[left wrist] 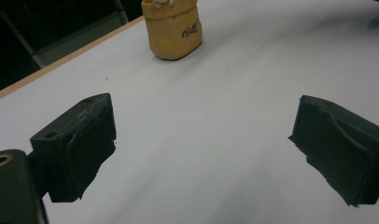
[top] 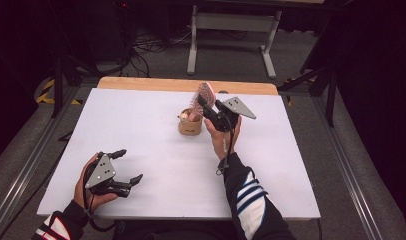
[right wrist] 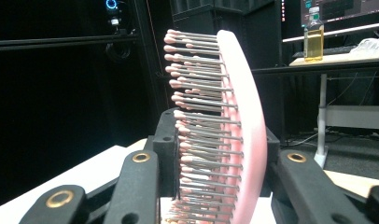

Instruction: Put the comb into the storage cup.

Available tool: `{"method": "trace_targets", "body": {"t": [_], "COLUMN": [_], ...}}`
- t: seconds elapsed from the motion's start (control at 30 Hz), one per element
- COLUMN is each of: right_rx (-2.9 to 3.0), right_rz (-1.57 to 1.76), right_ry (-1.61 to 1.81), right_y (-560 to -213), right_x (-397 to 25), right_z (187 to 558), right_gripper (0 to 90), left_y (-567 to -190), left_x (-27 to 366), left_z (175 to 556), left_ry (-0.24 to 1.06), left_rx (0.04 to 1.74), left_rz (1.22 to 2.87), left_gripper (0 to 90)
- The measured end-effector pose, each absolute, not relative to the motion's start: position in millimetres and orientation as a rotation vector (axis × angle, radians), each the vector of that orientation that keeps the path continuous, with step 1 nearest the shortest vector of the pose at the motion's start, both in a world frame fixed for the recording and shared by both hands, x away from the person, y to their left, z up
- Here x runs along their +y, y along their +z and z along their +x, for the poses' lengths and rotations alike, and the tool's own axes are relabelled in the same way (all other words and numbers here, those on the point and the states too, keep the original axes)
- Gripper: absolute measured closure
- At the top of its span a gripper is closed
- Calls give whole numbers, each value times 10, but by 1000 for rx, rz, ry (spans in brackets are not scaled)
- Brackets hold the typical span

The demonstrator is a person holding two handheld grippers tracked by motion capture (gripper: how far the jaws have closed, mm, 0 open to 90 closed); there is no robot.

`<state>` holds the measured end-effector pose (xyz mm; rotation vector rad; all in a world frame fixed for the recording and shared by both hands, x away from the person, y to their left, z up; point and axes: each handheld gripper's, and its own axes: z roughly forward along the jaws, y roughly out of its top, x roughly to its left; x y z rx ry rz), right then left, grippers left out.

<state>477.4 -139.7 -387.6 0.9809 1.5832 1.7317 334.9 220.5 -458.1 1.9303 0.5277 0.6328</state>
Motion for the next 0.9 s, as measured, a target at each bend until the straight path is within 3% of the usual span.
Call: {"method": "trace_targets", "body": {"t": [0.9], "right_rx": [1569], "right_rz": [1074], "right_ry": [1717], "right_y": [-3986], "right_x": [-1663], "right_z": [4824], "right_gripper": [603], "left_y": [-4597], "left_x": [2177], "left_z": [3367], "left_ry": [632], "left_rx": [530], "left_rz": [1948], "left_gripper": [75]}}
